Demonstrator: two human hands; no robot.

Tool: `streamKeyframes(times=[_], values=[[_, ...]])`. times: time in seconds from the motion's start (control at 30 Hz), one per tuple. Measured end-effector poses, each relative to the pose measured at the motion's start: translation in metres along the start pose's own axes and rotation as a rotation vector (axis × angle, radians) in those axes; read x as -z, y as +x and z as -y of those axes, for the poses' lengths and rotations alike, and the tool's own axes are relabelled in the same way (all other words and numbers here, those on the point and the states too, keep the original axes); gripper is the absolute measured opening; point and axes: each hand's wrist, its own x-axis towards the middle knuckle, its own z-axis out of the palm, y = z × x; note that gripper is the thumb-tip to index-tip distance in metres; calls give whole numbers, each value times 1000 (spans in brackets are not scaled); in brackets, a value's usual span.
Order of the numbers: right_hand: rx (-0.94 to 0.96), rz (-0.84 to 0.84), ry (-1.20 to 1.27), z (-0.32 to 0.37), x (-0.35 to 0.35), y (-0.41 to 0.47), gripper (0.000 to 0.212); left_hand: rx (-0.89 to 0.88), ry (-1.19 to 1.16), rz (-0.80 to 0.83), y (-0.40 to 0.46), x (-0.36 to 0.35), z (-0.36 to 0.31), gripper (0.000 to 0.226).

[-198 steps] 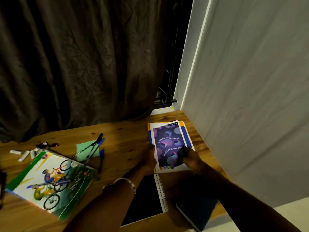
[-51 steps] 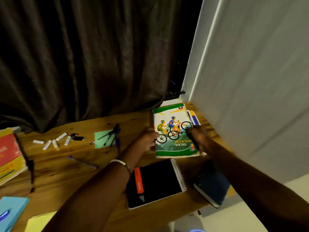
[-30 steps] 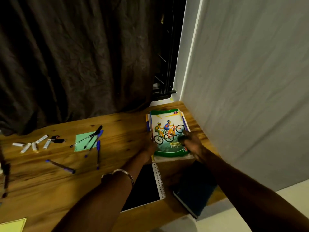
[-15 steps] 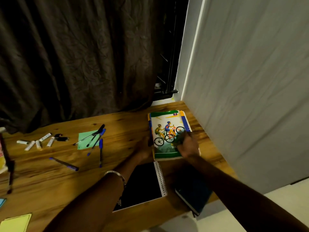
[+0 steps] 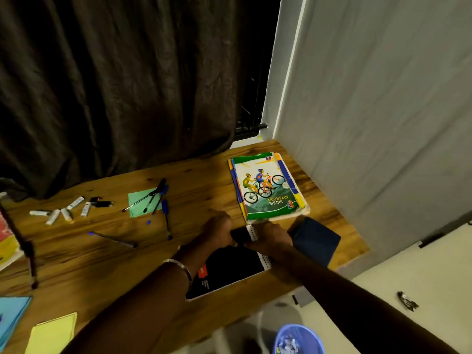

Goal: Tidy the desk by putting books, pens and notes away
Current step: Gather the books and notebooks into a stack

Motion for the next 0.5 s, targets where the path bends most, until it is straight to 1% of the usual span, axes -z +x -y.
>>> streamKeyframes(times=[0.07, 0.13, 0.17, 0.23, 0.3, 0.37, 0.4, 0.43, 0.47, 0.5], values=[[-47, 1, 30, 5, -6, -6, 76, 7, 50, 3, -4, -6, -3, 72], [-66, -9, 40, 12, -10, -12, 76, 23, 41, 7, -9, -9, -6, 81], [-70, -14, 54, 14, -13, -14, 73, 47, 23, 16, -10, -10, -6, 82], [-68, -43, 95, 17, -17, -18, 68, 60, -15, 48, -15, -7, -4, 71], [-55, -56, 127, 16, -19, -19, 68, 75, -109, 87, -16, -7, 2, 59], [-19, -53, 168, 17, -19, -20, 69, 78, -262, 154, -18, -6, 10, 46], [7, -58, 202, 17, -19, -21, 67, 66, -367, 158, -17, -5, 15, 35], [20, -59, 254, 19, -19, -20, 64, 57, -473, 160, -17, -2, 20, 21], [28, -70, 311, 20, -16, -20, 58, 48, -580, 159, -17, 2, 24, 14], [15, -77, 361, 22, -14, -18, 51, 61, -655, 154, -17, 8, 29, 14]])
